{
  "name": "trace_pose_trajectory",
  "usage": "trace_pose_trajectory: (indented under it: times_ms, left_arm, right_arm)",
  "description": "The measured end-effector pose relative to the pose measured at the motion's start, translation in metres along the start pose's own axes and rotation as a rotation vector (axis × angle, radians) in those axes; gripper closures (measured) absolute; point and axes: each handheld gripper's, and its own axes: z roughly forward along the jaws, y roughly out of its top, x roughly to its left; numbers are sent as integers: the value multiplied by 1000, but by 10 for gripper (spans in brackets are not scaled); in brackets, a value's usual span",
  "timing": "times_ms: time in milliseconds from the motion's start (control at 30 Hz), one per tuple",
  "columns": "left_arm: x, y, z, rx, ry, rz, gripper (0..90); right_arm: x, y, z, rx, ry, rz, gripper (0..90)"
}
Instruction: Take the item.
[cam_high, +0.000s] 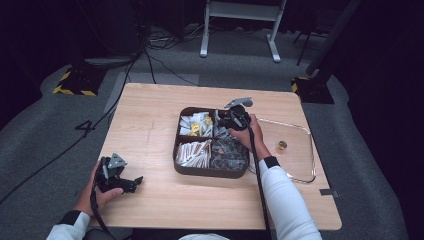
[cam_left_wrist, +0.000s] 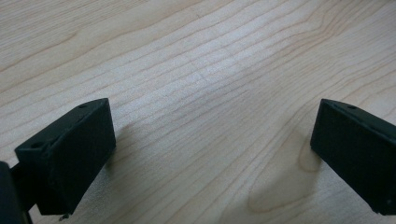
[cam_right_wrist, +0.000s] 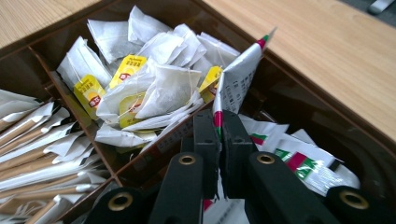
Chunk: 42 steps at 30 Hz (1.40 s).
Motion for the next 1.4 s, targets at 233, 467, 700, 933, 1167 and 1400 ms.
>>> trace_pose_trajectory:
  times_ms: [233,467,700,933,1167,1400]
  left_arm:
    - [0,0,0,0,0,0,2]
    - [0,0,0,-1,3,0,2]
    - [0,0,0,-4,7,-3,2]
    - [0,0,0,-3,6,-3,2]
    - [0,0,0,-1,5,-3,2]
    - [0,0,0,-4,6,-3,2]
  right_arm:
    - [-2,-5,-18,-53,10,2,880]
    - [-3,-10,-34,-103,24,8,881]
    - [-4,-14,-51,-131,27,5,882]
    - [-2,-17,-71,-166,35,-10,882]
    - [2,-24,-85,-188,51,-26,882]
    - [9,-32,-99,-200,69,-55,882]
